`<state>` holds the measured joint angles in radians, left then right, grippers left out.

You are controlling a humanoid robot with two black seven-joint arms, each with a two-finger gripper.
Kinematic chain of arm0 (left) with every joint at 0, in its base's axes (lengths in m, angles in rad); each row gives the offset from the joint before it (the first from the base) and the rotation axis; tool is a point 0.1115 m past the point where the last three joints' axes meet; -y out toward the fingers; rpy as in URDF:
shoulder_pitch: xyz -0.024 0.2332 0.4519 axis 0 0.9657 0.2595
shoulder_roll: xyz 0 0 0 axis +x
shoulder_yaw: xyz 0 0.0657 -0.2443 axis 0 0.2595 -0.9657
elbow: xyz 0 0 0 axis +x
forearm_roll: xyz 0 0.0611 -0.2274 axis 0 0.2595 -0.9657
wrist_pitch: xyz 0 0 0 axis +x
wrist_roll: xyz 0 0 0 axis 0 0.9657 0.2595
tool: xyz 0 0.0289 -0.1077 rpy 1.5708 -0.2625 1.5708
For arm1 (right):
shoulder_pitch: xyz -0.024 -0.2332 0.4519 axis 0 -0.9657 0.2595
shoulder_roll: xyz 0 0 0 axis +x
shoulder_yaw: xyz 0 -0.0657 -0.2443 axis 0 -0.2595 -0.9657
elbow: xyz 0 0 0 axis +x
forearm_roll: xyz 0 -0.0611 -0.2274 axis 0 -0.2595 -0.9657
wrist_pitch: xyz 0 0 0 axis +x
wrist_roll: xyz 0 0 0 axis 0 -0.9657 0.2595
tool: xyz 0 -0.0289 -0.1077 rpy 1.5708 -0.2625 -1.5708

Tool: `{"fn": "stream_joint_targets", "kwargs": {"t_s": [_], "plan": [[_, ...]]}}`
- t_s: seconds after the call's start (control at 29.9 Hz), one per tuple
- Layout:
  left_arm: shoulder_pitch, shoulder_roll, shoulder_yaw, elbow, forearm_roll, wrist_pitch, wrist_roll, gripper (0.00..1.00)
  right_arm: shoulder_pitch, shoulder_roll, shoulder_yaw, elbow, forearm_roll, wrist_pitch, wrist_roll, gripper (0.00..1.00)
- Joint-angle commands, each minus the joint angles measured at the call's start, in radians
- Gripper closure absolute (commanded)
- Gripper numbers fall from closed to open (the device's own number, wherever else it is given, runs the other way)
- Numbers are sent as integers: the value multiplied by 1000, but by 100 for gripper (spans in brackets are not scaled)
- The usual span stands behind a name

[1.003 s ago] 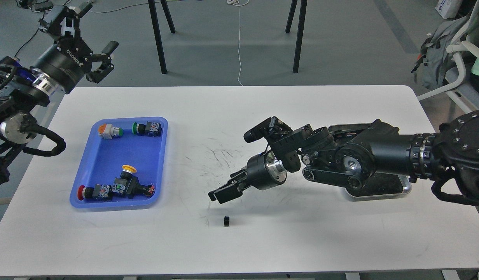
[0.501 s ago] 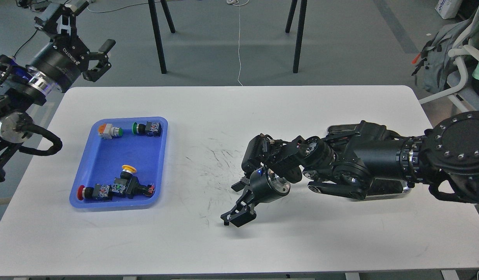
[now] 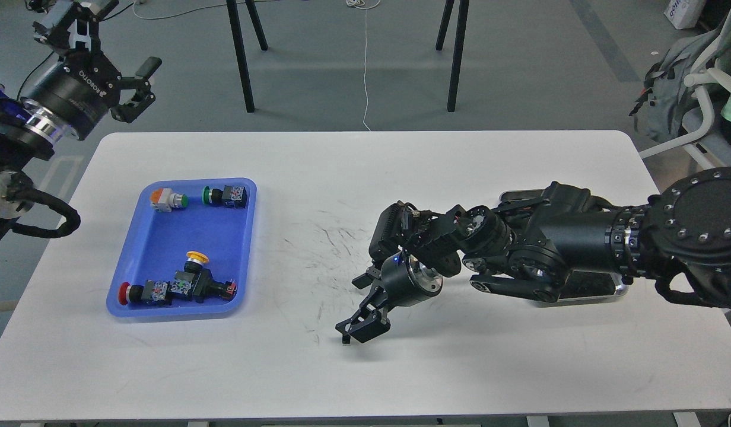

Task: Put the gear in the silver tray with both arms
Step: 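Close the right gripper around the small black gear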

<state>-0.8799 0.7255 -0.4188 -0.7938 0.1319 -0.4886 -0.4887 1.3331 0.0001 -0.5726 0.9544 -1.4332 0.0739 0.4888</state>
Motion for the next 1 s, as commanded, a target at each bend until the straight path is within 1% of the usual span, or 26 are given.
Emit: {"fn": "stream_joint_targets", "kwargs": {"t_s": [0.0,0.27,0.5,0.67,0.97], "plan": [[7,3,0,-5,0,0,0,0,2,0,5,21,0,-3,0,5],[16,2,0,-8,0,0,0,0,9,0,5,43,-3,-5,0,7],[16,0,0,-12,0,0,0,0,-5,0,4,46,-10,-40,0,8],[18,0,0,-13,0,0,0,0,-8,0,-26,44,-72,-68,0,9],[19,0,0,-13,-2,0,0,0,-17,0,-50,44,-95,-91,0,11]]}}
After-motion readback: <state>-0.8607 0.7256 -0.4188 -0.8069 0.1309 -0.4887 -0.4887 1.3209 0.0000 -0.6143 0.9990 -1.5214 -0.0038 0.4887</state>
